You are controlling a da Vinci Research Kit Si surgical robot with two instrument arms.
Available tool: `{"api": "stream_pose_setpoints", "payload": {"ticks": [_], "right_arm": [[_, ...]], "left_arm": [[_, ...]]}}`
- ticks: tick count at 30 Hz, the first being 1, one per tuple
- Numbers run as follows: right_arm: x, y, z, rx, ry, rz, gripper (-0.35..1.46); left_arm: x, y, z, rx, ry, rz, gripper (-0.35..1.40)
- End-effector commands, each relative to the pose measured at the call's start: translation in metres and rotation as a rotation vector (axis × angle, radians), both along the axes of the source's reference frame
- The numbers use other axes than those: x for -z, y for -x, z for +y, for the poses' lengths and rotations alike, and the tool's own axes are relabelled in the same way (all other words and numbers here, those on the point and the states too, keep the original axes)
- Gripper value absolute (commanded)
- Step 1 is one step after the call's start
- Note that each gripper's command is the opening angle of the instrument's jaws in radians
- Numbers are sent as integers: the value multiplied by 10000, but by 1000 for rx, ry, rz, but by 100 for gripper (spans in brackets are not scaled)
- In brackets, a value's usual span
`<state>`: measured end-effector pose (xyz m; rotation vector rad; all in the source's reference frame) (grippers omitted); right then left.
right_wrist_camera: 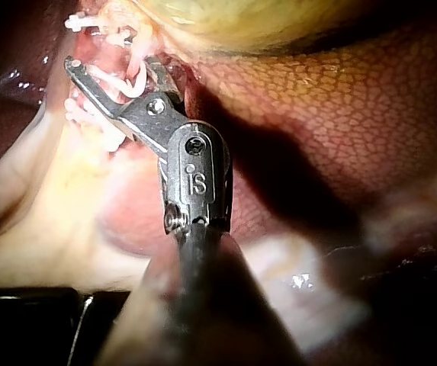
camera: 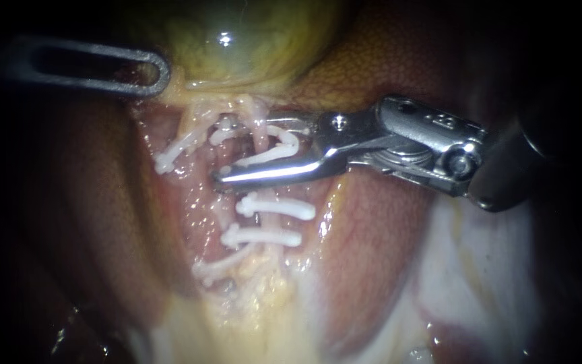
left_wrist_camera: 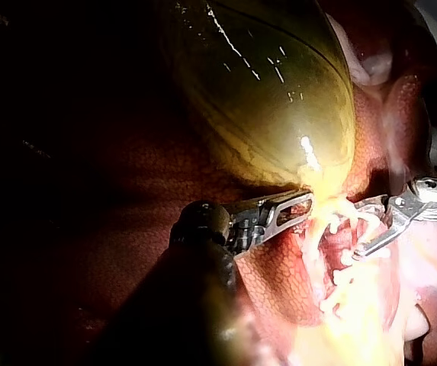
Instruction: Clipping third clip right tube
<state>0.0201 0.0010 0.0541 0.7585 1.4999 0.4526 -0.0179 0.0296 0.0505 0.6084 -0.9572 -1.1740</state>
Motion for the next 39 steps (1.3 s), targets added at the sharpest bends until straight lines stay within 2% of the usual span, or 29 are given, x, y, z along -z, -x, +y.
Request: {"api": "stream_pose_setpoints", "payload": {"ticks": [1, 6, 9, 22, 27, 39], "right_arm": [[2, 1, 0, -6, 0, -4, 39], [3, 3, 1, -10, -1, -7, 30], [1, 6, 3, -26, 0, -20, 24], [-4, 11, 8, -27, -18, -24, -6], [-5, 13, 7, -26, -24, -24, -35], [-3, 18, 8, -24, -24, -27, -35]], "left_arm": [[0, 0, 0, 0, 0, 0, -35], [0, 0, 0, 0, 0, 0, -35], [0, 0, 0, 0, 0, 0, -35], [-2, 0, 0, 0, 1, 0, -35], [-2, 0, 0, 0, 1, 0, -35], [-1, 0, 0, 0, 1, 0, -35]]}}
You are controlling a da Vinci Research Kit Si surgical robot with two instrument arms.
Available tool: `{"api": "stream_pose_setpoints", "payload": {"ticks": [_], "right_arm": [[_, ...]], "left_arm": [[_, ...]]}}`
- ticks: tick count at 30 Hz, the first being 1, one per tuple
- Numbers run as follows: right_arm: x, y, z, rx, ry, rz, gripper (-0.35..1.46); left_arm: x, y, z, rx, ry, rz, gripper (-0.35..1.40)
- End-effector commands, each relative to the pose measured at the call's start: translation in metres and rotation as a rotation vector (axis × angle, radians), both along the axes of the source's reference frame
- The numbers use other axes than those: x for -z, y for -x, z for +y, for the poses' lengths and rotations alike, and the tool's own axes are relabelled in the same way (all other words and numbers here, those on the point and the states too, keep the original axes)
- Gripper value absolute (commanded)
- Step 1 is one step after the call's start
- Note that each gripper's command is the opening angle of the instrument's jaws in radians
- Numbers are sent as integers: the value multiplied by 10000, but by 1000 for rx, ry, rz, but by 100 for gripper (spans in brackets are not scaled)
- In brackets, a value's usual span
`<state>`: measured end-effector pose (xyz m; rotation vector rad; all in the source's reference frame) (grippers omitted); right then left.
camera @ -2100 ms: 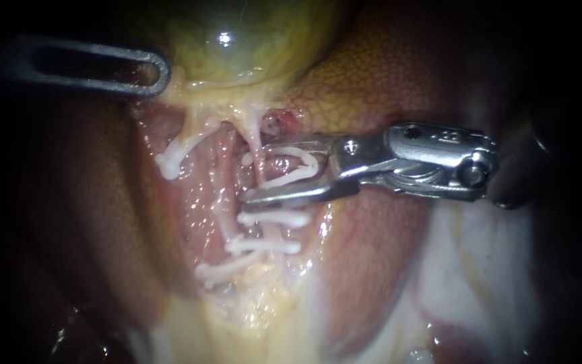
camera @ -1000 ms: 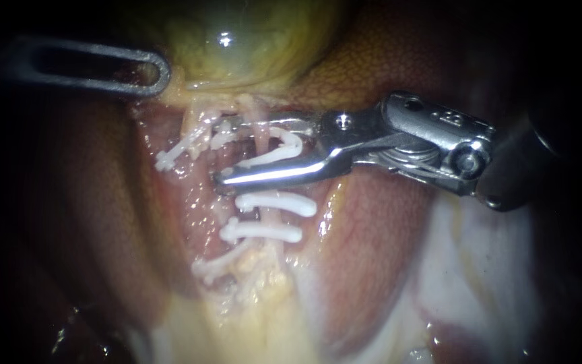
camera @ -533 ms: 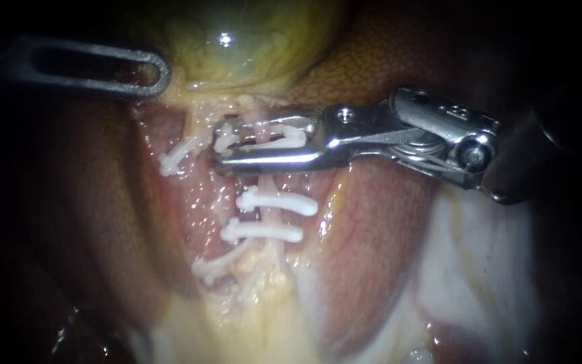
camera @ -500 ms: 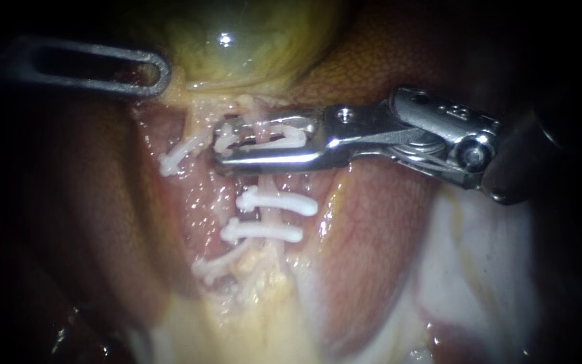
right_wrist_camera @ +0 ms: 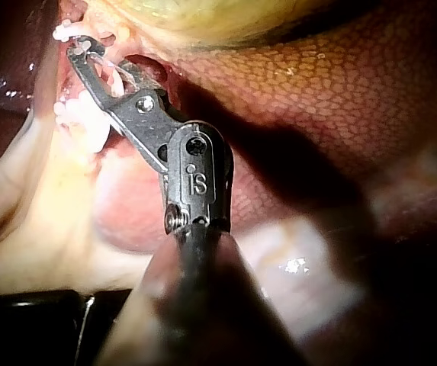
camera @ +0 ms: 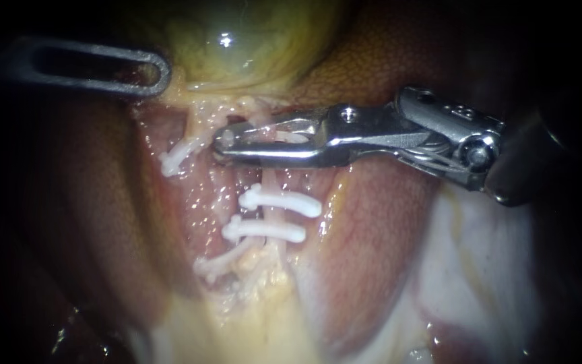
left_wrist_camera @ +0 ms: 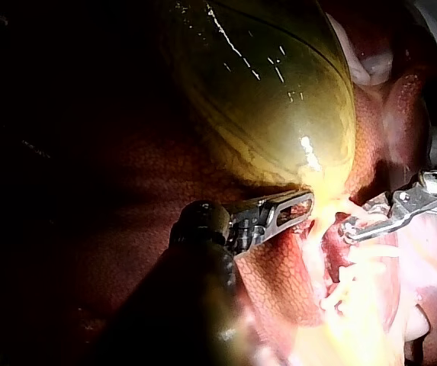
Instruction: Clipping third clip right tube
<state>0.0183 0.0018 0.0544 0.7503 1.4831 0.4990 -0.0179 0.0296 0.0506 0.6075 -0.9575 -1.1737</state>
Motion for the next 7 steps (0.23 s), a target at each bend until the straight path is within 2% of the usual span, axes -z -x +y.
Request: {"api": "stream_pose_setpoints", "payload": {"ticks": [1, 7], "right_arm": [[0, 0, 0, 1, 0, -1, -35], [-1, 0, -1, 2, 1, -1, -35]], "left_arm": [[0, 0, 0, 0, 0, 0, -35], [0, 0, 0, 0, 0, 0, -35]]}}
